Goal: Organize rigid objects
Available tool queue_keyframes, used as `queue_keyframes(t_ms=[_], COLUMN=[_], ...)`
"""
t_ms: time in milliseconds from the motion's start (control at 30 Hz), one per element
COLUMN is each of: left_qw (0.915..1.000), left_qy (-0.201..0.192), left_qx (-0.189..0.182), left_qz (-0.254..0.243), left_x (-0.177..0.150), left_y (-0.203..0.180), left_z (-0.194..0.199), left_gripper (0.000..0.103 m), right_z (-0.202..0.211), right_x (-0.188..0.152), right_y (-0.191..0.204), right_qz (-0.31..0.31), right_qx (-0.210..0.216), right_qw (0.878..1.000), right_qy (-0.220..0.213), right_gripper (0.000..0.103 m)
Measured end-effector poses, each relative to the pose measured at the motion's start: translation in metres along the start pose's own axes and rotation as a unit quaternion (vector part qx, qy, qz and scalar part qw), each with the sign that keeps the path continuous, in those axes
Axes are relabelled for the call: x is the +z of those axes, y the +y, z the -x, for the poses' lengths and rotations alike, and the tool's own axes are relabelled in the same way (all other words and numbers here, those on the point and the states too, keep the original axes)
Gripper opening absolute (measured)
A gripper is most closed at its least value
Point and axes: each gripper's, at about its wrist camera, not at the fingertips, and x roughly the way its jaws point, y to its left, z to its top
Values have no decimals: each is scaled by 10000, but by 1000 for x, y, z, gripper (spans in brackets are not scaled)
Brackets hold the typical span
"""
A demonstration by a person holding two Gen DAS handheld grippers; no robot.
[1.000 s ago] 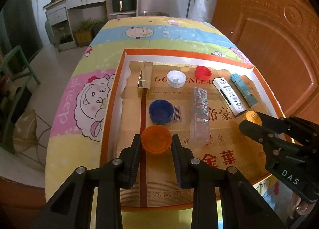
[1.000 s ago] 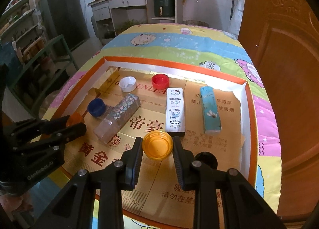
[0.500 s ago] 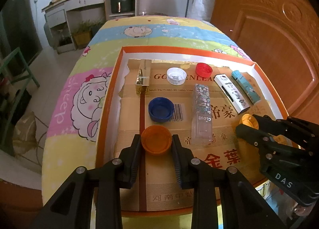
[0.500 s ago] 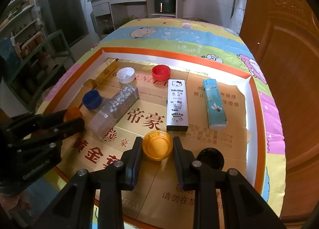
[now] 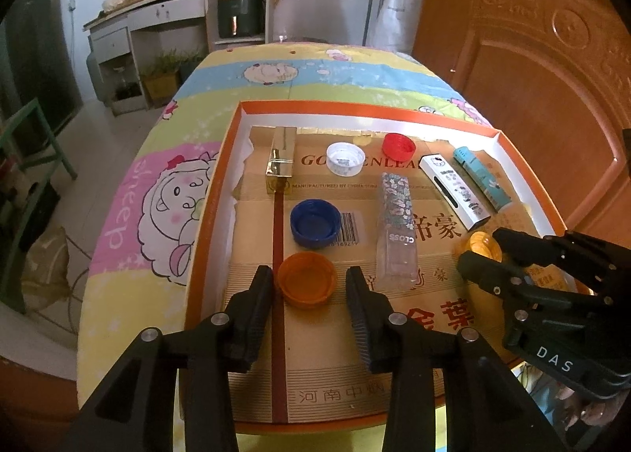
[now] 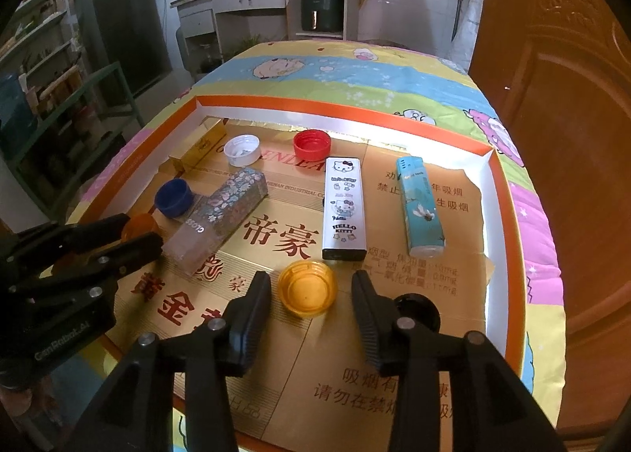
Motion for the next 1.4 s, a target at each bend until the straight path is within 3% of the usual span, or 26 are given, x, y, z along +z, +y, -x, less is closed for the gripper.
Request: queue_keyframes(t_ms=[600, 1033, 1400], left_qw=[9996, 9969, 9935], left_qy=[-261, -708, -945], left_qx=[93, 342, 622], left_qz=[8, -89, 123], left_x=[-6, -24, -48], left_y=[-8, -30, -46], left_z=[30, 85, 131], left_gripper=[39, 40, 40], right_z=[38, 80, 130], right_x=[-5, -25, -50], right_y=[0, -3, 3], right_qz=[-160, -386, -571], right_qx=[-62, -24, -61], right_qw=[9992, 9967, 9921], right_qy=[-353, -708, -1118], right_gripper=[42, 42, 42])
